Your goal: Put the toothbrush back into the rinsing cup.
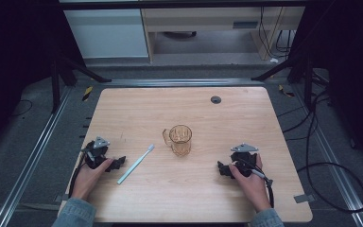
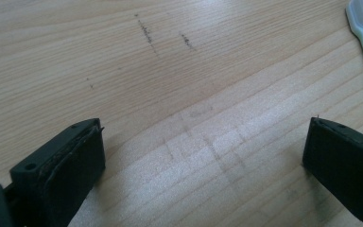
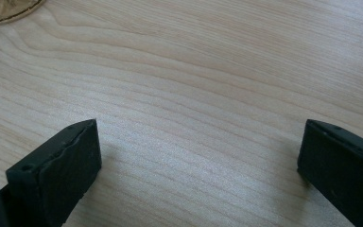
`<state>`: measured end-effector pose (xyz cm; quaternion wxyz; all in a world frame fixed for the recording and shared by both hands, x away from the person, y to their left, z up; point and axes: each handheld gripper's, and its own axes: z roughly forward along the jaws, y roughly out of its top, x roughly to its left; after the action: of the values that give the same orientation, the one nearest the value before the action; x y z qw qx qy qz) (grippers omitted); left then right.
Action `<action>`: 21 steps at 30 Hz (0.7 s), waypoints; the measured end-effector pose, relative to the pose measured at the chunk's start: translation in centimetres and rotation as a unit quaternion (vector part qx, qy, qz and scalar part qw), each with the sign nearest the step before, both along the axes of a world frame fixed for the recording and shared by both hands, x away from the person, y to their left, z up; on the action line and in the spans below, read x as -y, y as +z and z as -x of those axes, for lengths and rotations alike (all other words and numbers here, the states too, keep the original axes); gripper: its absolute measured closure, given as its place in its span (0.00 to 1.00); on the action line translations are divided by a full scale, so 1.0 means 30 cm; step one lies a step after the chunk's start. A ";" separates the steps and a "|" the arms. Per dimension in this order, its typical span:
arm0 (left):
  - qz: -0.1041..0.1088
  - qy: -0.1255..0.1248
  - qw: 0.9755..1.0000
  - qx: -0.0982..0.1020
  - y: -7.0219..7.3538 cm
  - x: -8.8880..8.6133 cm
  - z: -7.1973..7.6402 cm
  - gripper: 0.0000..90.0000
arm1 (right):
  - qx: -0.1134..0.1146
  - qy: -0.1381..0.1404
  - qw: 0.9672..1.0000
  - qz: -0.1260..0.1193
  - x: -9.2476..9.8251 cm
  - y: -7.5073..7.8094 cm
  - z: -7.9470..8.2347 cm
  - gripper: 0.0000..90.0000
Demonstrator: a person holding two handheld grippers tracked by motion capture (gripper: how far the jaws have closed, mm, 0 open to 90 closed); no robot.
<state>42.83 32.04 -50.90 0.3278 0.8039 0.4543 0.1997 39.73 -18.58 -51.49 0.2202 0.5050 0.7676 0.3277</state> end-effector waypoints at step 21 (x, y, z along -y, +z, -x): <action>-0.143 -0.055 0.982 -0.108 0.232 0.151 -0.010 0.22 | 0.000 0.000 1.000 0.000 0.000 0.000 0.000 0.01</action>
<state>43.12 27.51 -43.94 0.1685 0.8834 0.4085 0.1560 39.73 -18.59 -51.49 0.2203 0.5050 0.7676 0.3275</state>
